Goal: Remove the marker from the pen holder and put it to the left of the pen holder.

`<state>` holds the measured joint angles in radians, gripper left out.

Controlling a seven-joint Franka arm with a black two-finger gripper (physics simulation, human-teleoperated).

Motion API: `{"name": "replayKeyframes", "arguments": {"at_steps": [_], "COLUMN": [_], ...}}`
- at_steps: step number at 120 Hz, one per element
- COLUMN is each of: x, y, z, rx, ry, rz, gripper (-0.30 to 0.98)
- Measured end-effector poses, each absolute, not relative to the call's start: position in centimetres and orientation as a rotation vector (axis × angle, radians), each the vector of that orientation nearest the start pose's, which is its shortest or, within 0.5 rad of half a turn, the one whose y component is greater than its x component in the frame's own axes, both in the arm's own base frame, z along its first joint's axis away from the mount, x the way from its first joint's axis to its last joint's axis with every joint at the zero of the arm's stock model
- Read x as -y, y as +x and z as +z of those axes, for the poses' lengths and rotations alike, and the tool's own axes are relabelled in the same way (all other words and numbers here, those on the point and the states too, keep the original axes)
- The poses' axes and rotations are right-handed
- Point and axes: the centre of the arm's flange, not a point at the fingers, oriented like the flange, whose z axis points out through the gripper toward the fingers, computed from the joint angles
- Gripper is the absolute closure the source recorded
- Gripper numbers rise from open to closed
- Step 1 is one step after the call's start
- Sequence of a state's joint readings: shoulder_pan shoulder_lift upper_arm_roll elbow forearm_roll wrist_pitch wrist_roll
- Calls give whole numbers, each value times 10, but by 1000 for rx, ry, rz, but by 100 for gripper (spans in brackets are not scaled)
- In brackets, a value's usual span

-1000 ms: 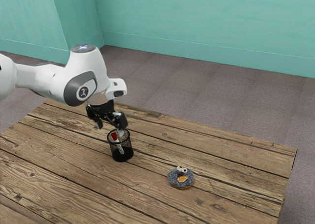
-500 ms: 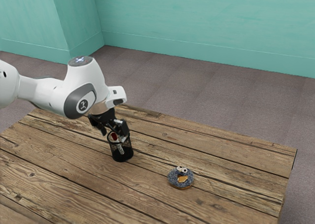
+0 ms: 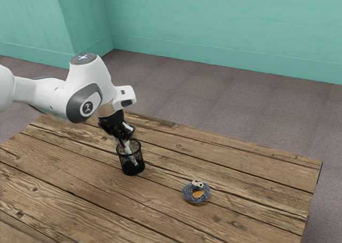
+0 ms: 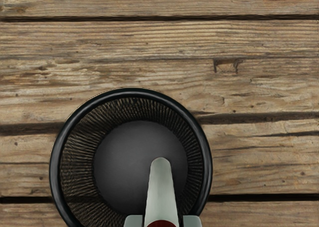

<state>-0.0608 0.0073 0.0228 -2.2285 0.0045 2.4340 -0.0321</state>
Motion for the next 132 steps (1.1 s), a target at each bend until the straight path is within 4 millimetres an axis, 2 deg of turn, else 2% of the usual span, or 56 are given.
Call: {"name": "replayKeyframes", "arguments": {"at_steps": [13, 21, 36, 41, 51, 63, 68, 77, 91, 103, 116, 132], "x": [19, 17, 10, 5, -15, -76, -91, -94, -99, -105, -114, -117], "y": [561, 566, 567, 564, 557, 548, 548, 558, 586, 601, 608, 606], "z": [435, 452, 497, 502, 487, 451, 433, 407, 374, 353, 333, 324], "rx": [-11, -12, -28, -20, 32, 199, 237, 241, 254, 268, 282, 281], "ry": [-3122, -3119, -3066, -3046, -2990, -2919, -2879, -2808, -2712, -2658, -2620, -2599], "rz": [-311, -210, -16, 84, 337, 651, 769, 916, 1061, 1143, 1219, 1274], "gripper": [76, 77, 78, 78, 78, 79, 79, 79, 79, 79, 79, 79]}}
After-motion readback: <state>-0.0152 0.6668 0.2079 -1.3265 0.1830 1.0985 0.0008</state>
